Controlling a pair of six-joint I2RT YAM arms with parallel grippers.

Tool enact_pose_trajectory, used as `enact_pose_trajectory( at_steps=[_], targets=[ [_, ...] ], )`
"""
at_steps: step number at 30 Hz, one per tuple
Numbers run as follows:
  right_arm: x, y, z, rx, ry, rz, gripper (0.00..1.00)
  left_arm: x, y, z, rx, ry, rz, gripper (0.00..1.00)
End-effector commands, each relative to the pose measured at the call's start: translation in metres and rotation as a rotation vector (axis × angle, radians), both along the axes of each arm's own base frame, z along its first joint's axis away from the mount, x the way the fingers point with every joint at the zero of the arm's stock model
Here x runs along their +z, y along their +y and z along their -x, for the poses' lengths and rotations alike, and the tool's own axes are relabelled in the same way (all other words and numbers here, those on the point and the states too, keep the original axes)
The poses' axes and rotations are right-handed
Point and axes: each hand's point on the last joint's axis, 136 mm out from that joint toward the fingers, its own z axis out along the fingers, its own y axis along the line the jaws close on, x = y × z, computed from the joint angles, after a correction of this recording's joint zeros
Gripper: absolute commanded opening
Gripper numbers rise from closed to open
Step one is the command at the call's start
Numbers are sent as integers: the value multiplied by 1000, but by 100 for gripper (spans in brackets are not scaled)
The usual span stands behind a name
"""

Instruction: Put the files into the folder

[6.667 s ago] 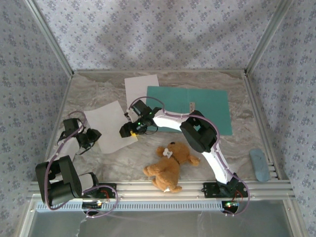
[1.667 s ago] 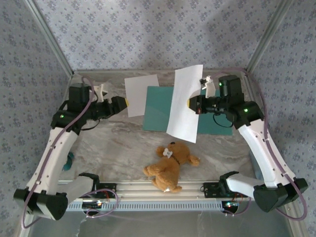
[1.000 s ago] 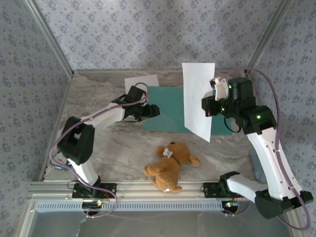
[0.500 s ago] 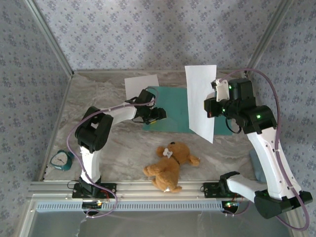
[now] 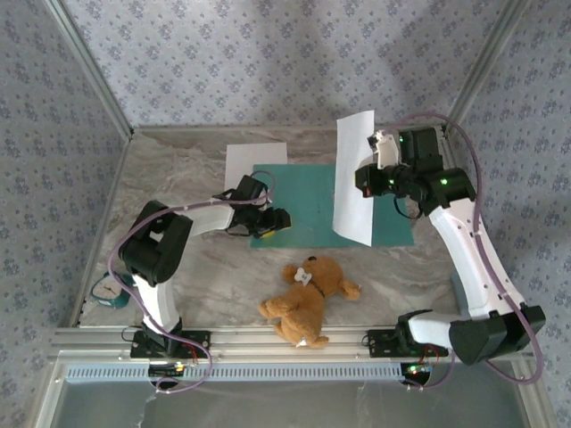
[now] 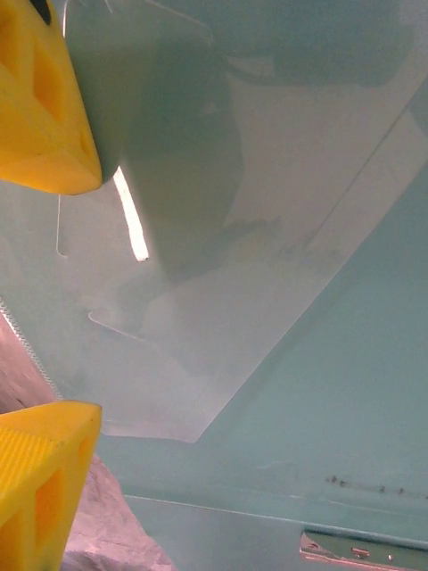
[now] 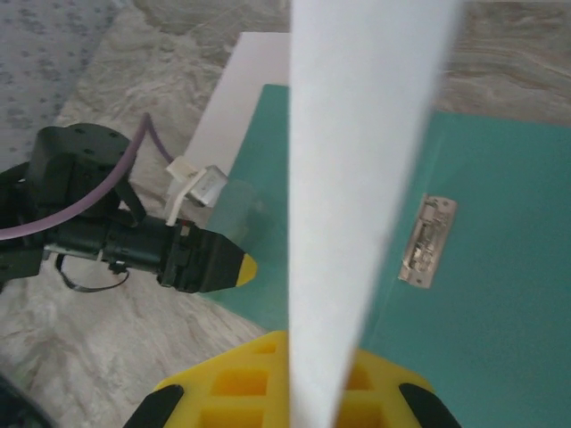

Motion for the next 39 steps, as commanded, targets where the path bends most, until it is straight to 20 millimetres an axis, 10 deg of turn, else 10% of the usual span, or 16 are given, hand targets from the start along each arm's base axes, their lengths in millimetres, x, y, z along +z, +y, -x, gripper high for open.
enact_pose_trajectory(
  at_steps=[1,14,25,39],
  targets=[
    [18,26,-4,147,-58,-102,0,-15,23,18,-19,56,-53,64],
    [7,66,-40,348,-16,-201,0,-14,51,14,47,62,-39,63],
    [-63,64,-105,371,68,33,0,6,59,21,32,62,-29,66],
    [-102,80,-112,547,51,-5,0,24,70,27,55,30,-18,66]
  ],
)
